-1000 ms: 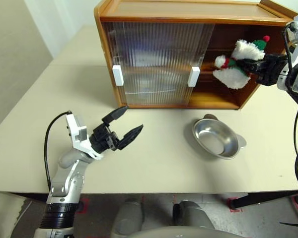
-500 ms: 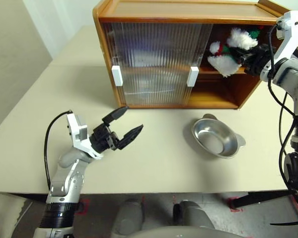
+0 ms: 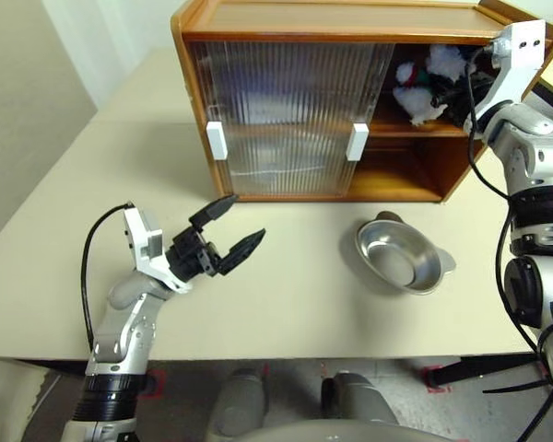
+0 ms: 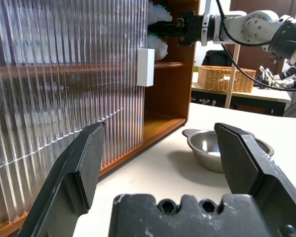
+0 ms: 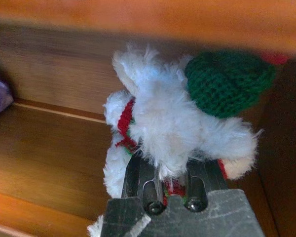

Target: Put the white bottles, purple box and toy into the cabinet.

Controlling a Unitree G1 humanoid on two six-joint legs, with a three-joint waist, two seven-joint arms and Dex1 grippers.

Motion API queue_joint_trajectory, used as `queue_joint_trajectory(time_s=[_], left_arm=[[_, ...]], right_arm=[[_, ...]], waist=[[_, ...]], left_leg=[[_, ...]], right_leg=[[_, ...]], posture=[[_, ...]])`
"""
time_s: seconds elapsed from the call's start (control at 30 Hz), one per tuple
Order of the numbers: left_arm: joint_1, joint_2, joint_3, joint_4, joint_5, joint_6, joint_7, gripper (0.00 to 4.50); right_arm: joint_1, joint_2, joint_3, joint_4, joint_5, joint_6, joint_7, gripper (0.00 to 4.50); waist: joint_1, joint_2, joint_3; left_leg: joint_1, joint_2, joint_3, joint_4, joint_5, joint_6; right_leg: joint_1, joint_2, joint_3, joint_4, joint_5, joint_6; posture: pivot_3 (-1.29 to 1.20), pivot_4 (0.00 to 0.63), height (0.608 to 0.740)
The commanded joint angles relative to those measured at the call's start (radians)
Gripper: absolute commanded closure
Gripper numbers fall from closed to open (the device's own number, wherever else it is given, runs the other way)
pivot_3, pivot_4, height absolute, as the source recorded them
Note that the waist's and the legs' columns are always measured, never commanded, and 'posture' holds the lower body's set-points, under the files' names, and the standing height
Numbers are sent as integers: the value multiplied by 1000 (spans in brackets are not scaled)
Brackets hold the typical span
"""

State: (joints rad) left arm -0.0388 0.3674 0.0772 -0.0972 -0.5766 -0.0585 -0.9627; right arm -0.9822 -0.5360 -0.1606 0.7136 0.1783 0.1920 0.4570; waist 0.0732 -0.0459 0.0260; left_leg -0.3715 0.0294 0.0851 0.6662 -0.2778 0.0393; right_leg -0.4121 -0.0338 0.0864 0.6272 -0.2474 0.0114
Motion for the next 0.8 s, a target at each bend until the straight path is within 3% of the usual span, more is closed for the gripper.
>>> queue_joint_trajectory(time_s=[0.03,0.07,0.17,0.43,0.8], left_arm=[[3,-3,-9,1,18,2,6,0],[2,-3,-9,2,19,2,7,0],[1,-2,-8,2,20,3,7,0],[0,-1,-9,4,19,7,3,0],[-4,-1,-9,12,19,5,-2,0]], right_arm=[[-34,7,4,63,-27,-54,-20,4106],[-38,10,7,72,-33,-59,-21,4106],[-47,14,12,92,-44,-72,-20,3108],[-58,7,9,92,-54,-95,-13,113],[-18,-27,10,-6,-44,-42,34,48]], waist=[[1,1,0],[1,1,0],[0,1,0],[0,3,-1],[0,4,-2]], left_leg=[[0,0,0,0,0,0],[0,0,0,0,0,0],[0,0,0,0,0,0],[0,0,0,0,0,0],[0,0,0,0,0,0]], right_leg=[[0,0,0,0,0,0],[0,0,0,0,0,0],[0,0,0,0,0,0],[0,0,0,0,0,0],[0,0,0,0,0,0]], posture=[[218,0,740],[217,0,740],[216,0,740],[206,0,740],[200,0,740]])
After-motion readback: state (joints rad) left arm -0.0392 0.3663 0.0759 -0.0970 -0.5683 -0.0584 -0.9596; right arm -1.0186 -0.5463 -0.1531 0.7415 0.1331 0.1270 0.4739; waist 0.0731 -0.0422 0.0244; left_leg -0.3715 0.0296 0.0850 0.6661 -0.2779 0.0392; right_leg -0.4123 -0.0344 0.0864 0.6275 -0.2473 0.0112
